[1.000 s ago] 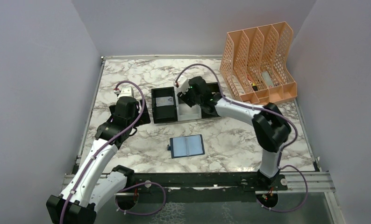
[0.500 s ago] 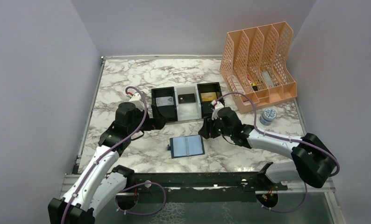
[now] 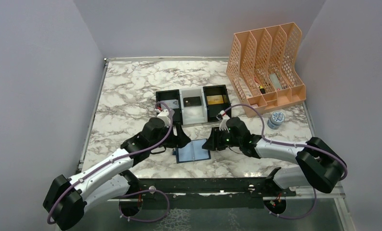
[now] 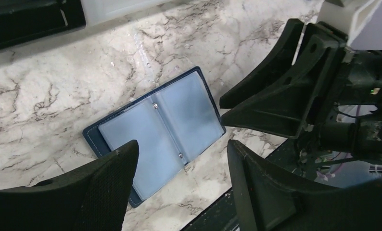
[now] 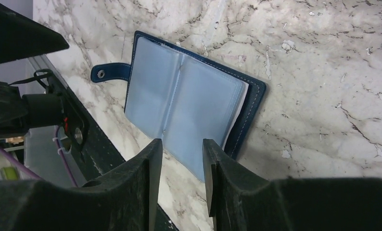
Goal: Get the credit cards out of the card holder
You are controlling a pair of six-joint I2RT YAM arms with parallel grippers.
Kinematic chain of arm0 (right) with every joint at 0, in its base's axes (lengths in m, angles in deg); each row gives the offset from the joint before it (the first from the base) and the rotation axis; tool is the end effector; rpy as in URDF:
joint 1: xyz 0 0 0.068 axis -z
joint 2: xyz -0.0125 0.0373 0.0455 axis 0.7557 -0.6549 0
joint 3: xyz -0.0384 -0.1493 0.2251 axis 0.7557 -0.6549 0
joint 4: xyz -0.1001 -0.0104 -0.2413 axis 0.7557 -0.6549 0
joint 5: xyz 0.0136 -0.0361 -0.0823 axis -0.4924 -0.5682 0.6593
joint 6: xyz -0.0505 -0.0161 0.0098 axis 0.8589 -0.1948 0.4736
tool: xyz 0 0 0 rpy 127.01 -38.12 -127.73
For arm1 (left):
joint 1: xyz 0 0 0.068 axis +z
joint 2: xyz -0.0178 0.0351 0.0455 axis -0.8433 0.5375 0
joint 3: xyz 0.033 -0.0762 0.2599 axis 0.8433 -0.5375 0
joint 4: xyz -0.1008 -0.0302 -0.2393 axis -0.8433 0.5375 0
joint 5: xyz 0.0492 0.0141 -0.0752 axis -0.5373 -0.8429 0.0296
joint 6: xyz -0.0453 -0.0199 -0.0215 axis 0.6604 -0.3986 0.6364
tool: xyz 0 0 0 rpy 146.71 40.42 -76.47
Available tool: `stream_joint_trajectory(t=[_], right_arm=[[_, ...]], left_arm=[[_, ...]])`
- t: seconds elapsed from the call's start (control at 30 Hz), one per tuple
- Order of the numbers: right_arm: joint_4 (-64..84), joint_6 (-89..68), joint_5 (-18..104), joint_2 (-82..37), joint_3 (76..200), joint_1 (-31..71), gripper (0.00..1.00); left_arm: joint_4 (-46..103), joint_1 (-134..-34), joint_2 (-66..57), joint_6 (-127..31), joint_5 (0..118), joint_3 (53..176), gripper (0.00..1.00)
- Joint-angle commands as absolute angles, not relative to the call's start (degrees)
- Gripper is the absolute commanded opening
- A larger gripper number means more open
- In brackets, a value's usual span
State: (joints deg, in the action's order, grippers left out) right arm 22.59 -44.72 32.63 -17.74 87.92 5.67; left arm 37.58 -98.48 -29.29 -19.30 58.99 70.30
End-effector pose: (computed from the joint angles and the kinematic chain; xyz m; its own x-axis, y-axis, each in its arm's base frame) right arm 0.1693 0.1756 0.1520 -0.8850 0.0156 -0.4653 -0.3347 0.6733 0.6592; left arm 0.1448 -0.1329 0.2247 -0.7665 -0.1778 -0.6172 0.3298 0.7156 -0.6158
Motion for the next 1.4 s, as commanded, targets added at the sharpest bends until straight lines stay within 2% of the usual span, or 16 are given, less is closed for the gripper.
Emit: stream_joint_trajectory(t=[0.0, 0.23, 0.47, 0.77, 1.07, 1.13, 1.23, 1.37], right_arm=[[23.71, -45.31, 32.22, -19.89, 88.39, 5.67, 0.36], [23.44, -45.41, 33.01, -23.61, 89.01, 5.67, 0.35], [24.12, -45.47, 31.66, -27.55, 90.04, 5.67, 0.3], [33.24, -48.02, 22.76, -27.11, 90.04, 5.67, 0.03], [37.07, -49.46, 14.98, -28.22, 92.14, 5.67, 0.02], [29.46, -46.94, 20.0, -27.06, 93.97, 5.71, 0.03], [18.84, -43.04, 31.93, -24.27, 95.47, 5.67, 0.11], [11.61, -40.01, 36.77, -23.79, 95.89, 5.67, 0.2]], left_arm=[[34.51, -101.05, -26.39, -16.75, 53.77, 68.56, 0.68], [34.14, -104.57, -19.69, -17.15, 50.73, 68.54, 0.6], [35.11, -105.68, -11.57, -15.57, 45.15, 66.03, 0.47], [34.28, -107.04, -9.1, -14.89, 44.81, 65.1, 0.38], [33.36, -107.49, -9.18, -14.49, 45.09, 64.5, 0.36], [33.4, -107.42, -9.41, -14.57, 45.25, 64.47, 0.35], [33.61, -107.56, -10.47, -14.34, 45.4, 64.15, 0.35], [33.97, -107.58, -12.64, -14.31, 45.03, 63.61, 0.35]])
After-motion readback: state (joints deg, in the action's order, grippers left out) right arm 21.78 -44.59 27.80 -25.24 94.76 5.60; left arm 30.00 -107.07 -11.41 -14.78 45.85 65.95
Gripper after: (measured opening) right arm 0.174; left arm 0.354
